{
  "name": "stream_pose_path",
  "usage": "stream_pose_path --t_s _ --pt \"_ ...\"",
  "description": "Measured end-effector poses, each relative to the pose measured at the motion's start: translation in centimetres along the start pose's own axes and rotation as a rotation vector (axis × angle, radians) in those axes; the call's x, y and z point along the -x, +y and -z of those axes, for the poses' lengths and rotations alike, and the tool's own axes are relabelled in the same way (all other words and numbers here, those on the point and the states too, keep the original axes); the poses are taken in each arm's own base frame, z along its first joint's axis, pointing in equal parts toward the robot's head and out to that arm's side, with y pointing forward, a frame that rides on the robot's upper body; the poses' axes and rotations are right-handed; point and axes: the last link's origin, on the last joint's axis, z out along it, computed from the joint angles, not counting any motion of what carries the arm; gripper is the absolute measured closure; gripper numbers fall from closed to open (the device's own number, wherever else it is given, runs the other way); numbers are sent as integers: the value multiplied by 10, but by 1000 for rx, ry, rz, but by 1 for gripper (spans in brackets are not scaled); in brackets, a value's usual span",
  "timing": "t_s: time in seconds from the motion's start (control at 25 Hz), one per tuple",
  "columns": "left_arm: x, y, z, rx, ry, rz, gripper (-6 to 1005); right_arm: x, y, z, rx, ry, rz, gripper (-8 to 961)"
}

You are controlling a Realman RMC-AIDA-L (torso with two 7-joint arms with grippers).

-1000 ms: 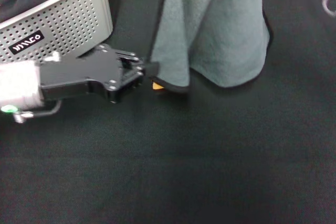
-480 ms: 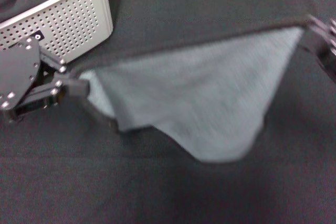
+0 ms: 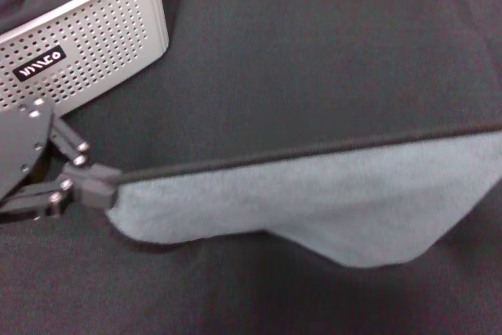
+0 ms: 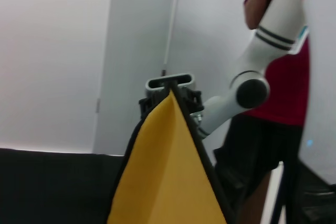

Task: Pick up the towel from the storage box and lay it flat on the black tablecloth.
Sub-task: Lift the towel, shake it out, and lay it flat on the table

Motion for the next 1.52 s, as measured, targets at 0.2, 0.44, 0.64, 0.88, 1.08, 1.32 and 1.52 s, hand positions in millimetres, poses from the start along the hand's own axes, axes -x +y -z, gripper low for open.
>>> stream_pose_path --t_s 0.2,0.44,0.64,0.88,1.08,1.32,1.52 --pt "-13 10 8 34 -26 31 979 -8 9 3 6 -9 -64 890" --pt "-21 15 11 48 -73 75 981 -14 14 -3 37 -25 -125 887" --pt "-7 -2 9 -41 -82 110 981 -21 -5 -4 -80 2 -105 884" --pt "21 -51 -1 -289 -153 179 980 -34 -59 -14 -309 128 -35 880" --pt "37 -86 -16 -440 -254 210 979 -41 -109 -18 -506 271 31 877" --pt "44 -118 -29 -592 -305 217 978 -42 -150 -27 -634 396 88 873" --pt "54 -131 -40 -674 -333 219 977 -54 -171 -30 -718 525 110 870"
